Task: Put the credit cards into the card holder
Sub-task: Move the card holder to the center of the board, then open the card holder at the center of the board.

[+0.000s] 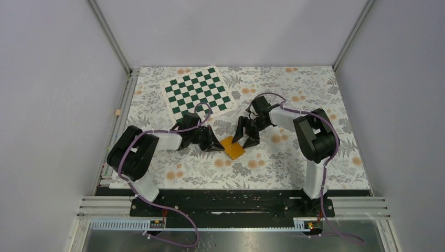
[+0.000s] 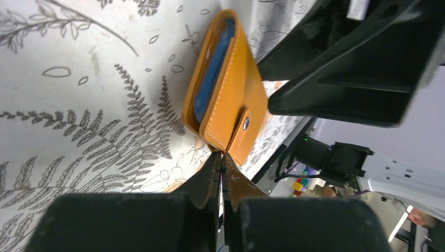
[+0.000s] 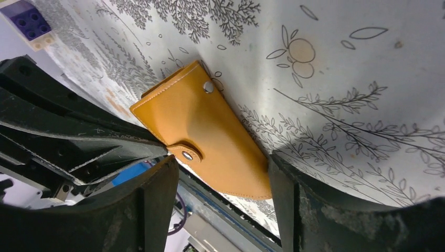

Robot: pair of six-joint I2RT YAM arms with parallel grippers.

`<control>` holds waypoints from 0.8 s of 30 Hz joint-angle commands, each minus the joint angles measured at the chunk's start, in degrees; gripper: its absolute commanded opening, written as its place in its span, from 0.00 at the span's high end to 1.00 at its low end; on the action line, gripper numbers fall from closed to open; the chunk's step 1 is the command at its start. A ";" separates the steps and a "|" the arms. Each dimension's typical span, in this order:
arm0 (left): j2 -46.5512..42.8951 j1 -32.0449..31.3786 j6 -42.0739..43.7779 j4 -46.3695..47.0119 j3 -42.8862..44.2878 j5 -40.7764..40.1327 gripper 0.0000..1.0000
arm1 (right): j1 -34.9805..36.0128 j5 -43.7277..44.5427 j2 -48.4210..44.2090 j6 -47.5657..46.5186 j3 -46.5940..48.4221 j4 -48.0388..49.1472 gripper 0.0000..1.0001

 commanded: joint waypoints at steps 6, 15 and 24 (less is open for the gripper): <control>3.05 1.58 -4.32 12.01 -0.06 7.17 1.00 | 0.39 -11.08 0.46 10.24 -6.47 15.03 0.38; 4.42 1.58 -2.70 6.05 2.08 5.13 1.00 | 0.39 -12.89 -2.58 22.75 -14.87 36.86 0.69; 2.22 1.59 -2.03 5.49 1.51 5.03 0.64 | 0.39 -11.40 -5.79 21.12 -16.06 35.19 1.00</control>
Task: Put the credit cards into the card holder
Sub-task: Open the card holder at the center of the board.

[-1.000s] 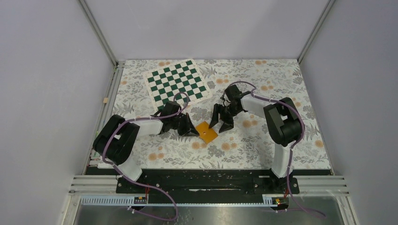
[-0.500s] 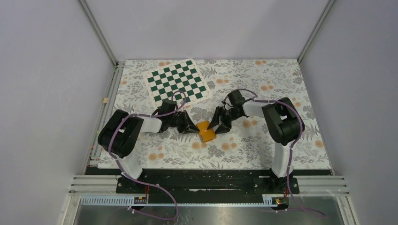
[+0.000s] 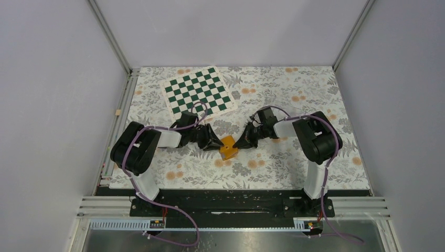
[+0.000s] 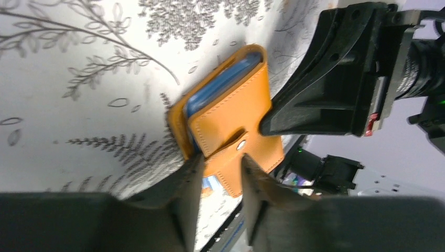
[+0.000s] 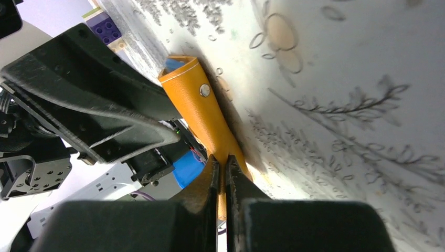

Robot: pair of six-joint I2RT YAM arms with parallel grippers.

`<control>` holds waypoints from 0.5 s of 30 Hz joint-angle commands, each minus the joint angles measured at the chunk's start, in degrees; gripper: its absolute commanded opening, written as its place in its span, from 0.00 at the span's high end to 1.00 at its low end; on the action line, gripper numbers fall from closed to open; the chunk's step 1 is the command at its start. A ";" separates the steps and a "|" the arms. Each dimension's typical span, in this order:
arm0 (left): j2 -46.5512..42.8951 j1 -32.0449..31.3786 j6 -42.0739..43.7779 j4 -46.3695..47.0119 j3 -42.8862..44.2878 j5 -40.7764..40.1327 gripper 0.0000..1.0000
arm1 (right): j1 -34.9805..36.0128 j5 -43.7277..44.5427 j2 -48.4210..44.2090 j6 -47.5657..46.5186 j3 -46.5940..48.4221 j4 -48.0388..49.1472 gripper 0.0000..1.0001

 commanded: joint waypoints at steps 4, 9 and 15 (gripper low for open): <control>-5.54 -1.84 2.45 -4.37 0.92 -2.22 0.39 | 1.59 4.09 -8.49 -3.90 0.36 -3.49 1.00; -10.78 -4.36 6.68 -14.65 2.41 -12.12 0.34 | 1.81 7.24 -10.99 -6.71 -1.55 -9.85 1.00; -12.94 -10.74 7.72 -22.31 6.94 -23.34 0.40 | 3.09 12.50 -12.48 -9.08 -0.92 -15.42 1.00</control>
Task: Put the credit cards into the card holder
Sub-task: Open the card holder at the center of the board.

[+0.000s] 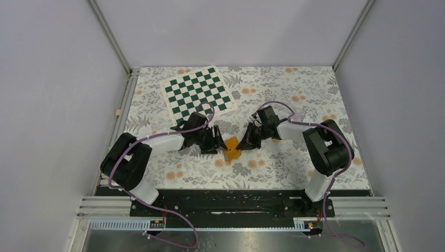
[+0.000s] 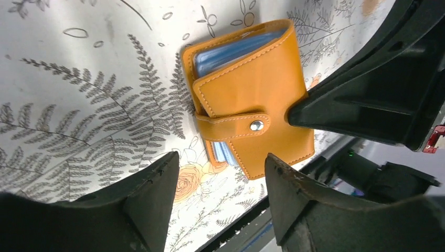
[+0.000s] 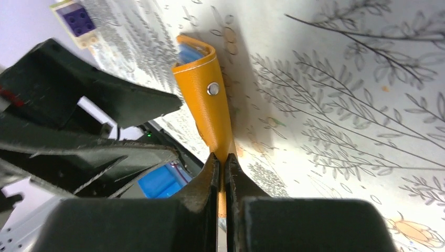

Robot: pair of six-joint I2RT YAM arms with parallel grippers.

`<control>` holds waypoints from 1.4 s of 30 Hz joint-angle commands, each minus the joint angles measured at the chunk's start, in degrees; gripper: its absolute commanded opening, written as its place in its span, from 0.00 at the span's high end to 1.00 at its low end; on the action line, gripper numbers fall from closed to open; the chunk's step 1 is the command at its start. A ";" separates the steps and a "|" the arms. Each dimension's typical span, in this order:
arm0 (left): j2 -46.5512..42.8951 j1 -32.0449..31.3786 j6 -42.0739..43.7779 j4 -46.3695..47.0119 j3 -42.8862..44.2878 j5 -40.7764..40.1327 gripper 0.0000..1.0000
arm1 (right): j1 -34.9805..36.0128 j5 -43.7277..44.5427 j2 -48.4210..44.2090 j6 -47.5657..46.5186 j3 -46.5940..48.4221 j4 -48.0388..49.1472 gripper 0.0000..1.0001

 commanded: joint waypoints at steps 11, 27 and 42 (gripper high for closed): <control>3.74 -10.54 2.61 -10.49 14.27 -15.86 0.60 | 1.49 6.18 -2.67 -3.19 -0.23 -7.19 1.00; 15.64 -21.42 6.65 -32.07 32.49 -38.93 0.56 | 1.58 5.97 -2.28 -3.19 -0.27 -7.18 1.00; 18.75 -22.51 5.70 -36.47 33.79 -40.17 0.62 | 1.57 5.84 -1.94 -3.08 -0.26 -7.09 1.00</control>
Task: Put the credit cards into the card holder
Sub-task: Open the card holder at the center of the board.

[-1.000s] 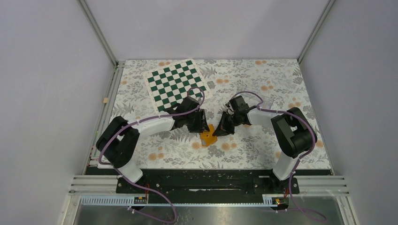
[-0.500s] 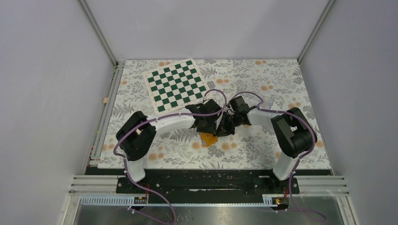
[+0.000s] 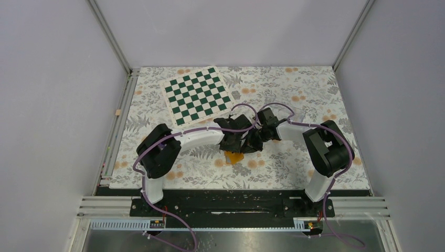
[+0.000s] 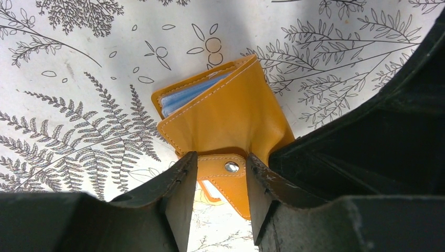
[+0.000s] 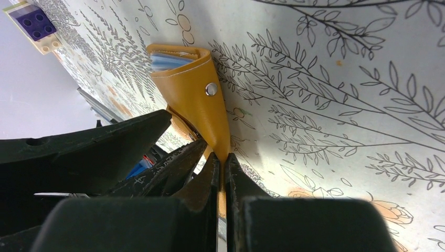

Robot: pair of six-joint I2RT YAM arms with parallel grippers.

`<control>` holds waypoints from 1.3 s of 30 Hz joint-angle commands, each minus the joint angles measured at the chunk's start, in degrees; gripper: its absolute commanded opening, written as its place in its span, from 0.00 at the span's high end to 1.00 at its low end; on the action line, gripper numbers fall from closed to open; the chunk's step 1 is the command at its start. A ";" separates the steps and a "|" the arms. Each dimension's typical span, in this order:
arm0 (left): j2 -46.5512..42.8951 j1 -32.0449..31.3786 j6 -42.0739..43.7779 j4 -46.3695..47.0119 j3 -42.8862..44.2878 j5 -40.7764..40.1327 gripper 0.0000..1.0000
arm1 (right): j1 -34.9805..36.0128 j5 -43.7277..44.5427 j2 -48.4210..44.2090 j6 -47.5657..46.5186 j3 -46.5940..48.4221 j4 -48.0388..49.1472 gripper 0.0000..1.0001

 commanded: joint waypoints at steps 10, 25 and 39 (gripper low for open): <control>-1.54 0.57 -1.06 -8.35 0.28 -5.46 0.79 | 0.53 1.42 -0.87 -0.28 0.47 -2.33 1.00; -10.08 6.54 -0.09 -8.36 -8.60 -5.63 0.89 | 0.53 3.33 -0.51 -0.61 1.31 -4.90 1.00; -24.20 15.43 -3.07 17.72 -23.60 23.48 0.35 | 0.53 0.92 0.26 -1.14 1.62 -3.61 1.00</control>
